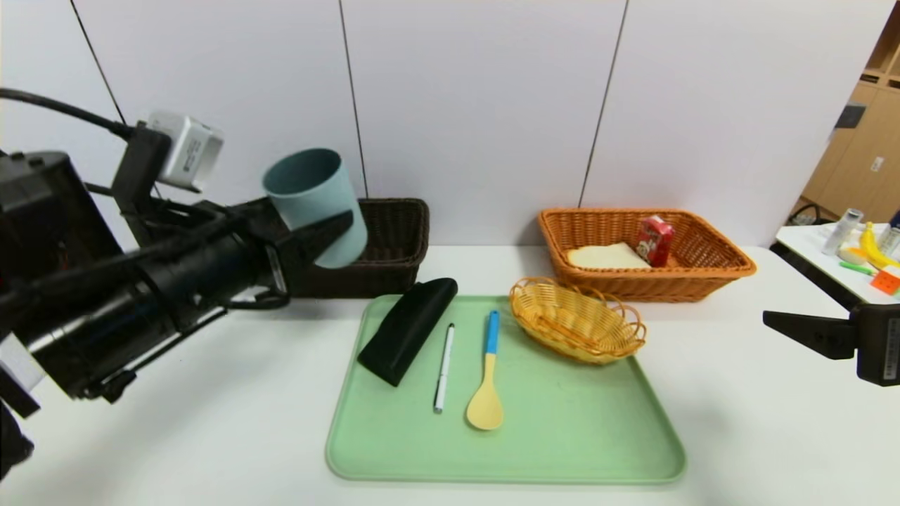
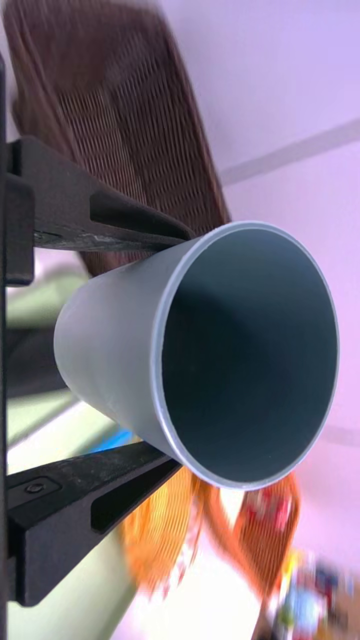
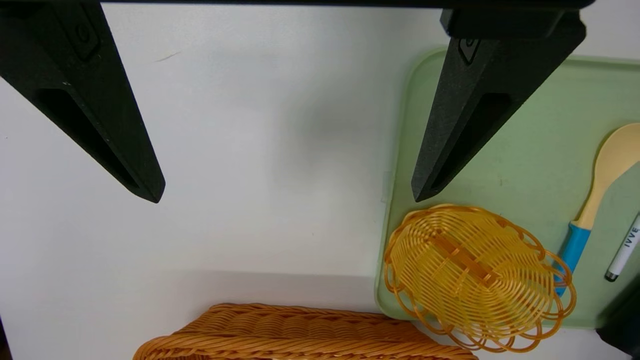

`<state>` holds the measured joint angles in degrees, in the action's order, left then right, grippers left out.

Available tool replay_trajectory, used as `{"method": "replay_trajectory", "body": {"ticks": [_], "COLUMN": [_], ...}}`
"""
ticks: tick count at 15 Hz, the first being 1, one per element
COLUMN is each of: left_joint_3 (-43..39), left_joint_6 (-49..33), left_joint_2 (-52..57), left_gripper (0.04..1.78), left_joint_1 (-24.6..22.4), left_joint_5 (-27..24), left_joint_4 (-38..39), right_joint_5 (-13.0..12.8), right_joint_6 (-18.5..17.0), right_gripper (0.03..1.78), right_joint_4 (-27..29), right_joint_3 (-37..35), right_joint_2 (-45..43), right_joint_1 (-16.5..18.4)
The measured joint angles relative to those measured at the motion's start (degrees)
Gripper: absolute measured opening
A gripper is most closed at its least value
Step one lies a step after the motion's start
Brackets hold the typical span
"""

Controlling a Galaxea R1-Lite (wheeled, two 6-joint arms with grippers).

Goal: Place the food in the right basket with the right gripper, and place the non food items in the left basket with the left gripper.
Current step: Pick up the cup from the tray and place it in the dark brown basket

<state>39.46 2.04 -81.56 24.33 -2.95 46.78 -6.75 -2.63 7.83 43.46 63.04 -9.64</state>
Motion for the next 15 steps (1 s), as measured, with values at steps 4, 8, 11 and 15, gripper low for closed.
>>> {"method": "replay_trajectory", "body": {"ticks": [4,8,11,15], "left_joint_3": [12.9,19.2,22.3,29.6], "left_joint_6": [0.2,0.5,4.0,5.5], "left_joint_2": [-6.3,-15.4,-22.6,-29.4], "left_gripper": [1.1,1.1,1.1,1.1], "left_joint_1": [-11.0,-15.2,-17.3,-18.1], "left_joint_5": [-0.8,-1.0,-0.9,-0.8], "left_joint_4": [-8.4,-10.8,-11.0,-17.0], "right_joint_5": [0.0,0.0,-0.2,-0.1], "right_joint_6": [-0.1,-0.2,-0.5,-0.7], "right_gripper": [1.7,1.71,1.71,1.71], "right_joint_4": [-0.1,0.0,0.0,-0.1], "right_joint_3": [0.0,-0.6,-1.4,-3.2], "right_joint_2": [-0.1,-0.2,-0.5,-0.7], "right_joint_1": [0.0,0.0,0.1,0.5]}}
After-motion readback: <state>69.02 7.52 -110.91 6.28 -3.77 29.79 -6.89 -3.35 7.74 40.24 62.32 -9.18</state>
